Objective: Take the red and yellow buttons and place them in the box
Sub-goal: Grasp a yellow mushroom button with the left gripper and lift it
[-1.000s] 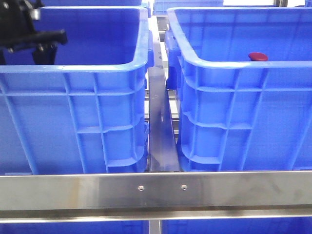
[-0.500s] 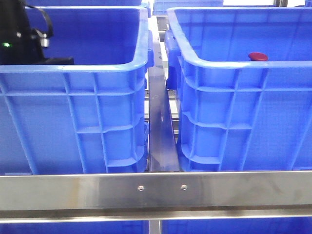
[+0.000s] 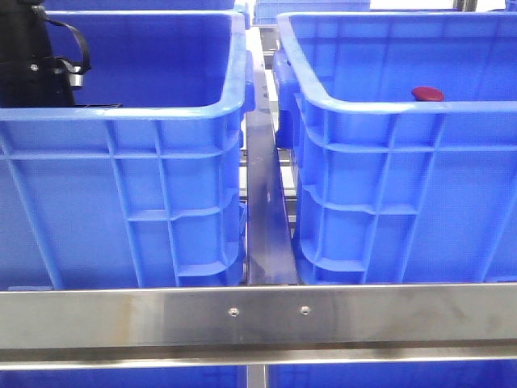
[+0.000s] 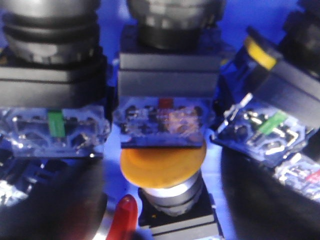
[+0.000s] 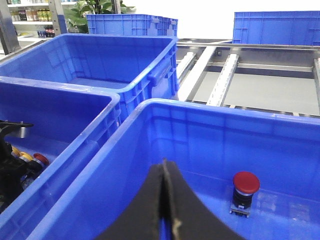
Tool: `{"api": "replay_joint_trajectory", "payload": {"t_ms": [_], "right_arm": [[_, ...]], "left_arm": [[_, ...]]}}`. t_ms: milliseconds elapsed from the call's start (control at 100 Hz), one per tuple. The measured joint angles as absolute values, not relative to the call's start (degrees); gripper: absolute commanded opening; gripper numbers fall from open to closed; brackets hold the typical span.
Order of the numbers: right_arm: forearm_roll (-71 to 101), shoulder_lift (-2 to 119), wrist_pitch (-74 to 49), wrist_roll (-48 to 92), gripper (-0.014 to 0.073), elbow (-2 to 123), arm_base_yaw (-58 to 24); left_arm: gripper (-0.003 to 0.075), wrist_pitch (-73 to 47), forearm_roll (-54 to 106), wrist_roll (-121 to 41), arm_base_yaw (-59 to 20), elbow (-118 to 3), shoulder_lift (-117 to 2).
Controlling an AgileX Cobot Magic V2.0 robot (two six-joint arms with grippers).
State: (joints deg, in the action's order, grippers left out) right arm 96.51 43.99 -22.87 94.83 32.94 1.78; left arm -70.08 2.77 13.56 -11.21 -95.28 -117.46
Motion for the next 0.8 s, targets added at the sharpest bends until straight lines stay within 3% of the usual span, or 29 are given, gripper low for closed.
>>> {"api": "replay_joint_trajectory", "payload": {"t_ms": [140, 390, 800], "right_arm": [[96.51, 43.99, -22.87, 94.83, -0.0069, 32.94, 1.78], [96.51, 43.99, -22.87, 94.97, -0.0069, 32.94, 1.78], [96.51, 43.99, -22.87, 94.82, -0.0069, 32.94, 1.78]], "left_arm": [[0.0080, -70.08, 2.77, 12.73, -11.21, -95.28, -117.46], [0.0080, -70.08, 2.77, 11.67, -11.21, -95.23, -115.73], [0.0081, -68.61, 9.88, 7.52, -11.21, -95.14, -99.71]]}}
